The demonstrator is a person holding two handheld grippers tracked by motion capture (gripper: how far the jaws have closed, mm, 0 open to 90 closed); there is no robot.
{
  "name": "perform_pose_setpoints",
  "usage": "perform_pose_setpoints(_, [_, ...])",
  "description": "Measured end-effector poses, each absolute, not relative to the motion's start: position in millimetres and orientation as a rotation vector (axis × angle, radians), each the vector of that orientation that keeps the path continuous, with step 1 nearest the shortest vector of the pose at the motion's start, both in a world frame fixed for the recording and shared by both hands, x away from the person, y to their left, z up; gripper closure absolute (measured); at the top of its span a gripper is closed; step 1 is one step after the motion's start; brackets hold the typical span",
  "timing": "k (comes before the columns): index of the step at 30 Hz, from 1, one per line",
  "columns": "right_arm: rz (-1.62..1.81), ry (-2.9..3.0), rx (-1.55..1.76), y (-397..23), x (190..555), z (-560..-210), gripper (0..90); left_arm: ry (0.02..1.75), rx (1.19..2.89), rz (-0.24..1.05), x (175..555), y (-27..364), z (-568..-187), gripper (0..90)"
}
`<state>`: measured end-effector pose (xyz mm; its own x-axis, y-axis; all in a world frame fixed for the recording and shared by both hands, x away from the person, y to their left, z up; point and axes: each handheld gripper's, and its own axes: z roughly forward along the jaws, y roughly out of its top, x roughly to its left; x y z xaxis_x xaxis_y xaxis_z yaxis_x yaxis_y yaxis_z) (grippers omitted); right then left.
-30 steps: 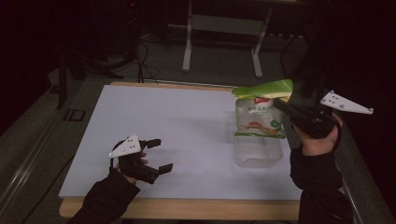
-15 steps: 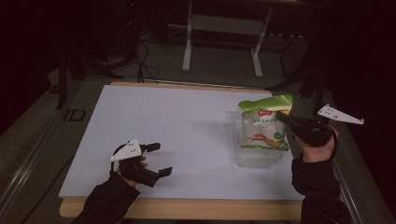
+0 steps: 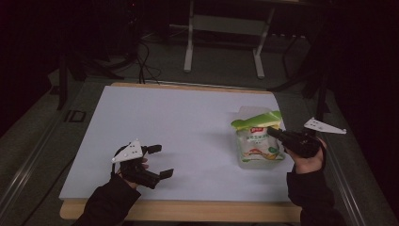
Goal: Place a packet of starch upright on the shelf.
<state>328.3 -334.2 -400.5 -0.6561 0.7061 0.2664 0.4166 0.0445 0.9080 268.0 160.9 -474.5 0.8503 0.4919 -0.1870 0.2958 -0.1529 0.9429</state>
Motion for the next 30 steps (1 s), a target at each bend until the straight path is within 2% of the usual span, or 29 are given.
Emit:
perform_pose_setpoints(11, [1.637,2.035,1.222,-346,324,-423,86.5,0.607,1.755,0.174,269,162,-479,1.0])
perform_pose_setpoints(15, [1.63,1.998,1.309,-364,324,-445,86.5,0.61,1.752,0.173,269,163,-480,1.0])
perform_pose_setpoints(24, [1.597,1.969,1.332,-374,320,-455,85.9,0.605,1.749,0.171,269,162,-479,1.0])
perform_pose_setpoints(27, [1.528,1.978,1.329,-371,319,-451,80.5,0.6,1.747,0.168,269,162,-480,1.0])
perform_pose_setpoints(30, [1.482,1.988,1.324,-368,316,-447,65.0,0.601,1.741,0.166,269,163,-480,1.0])
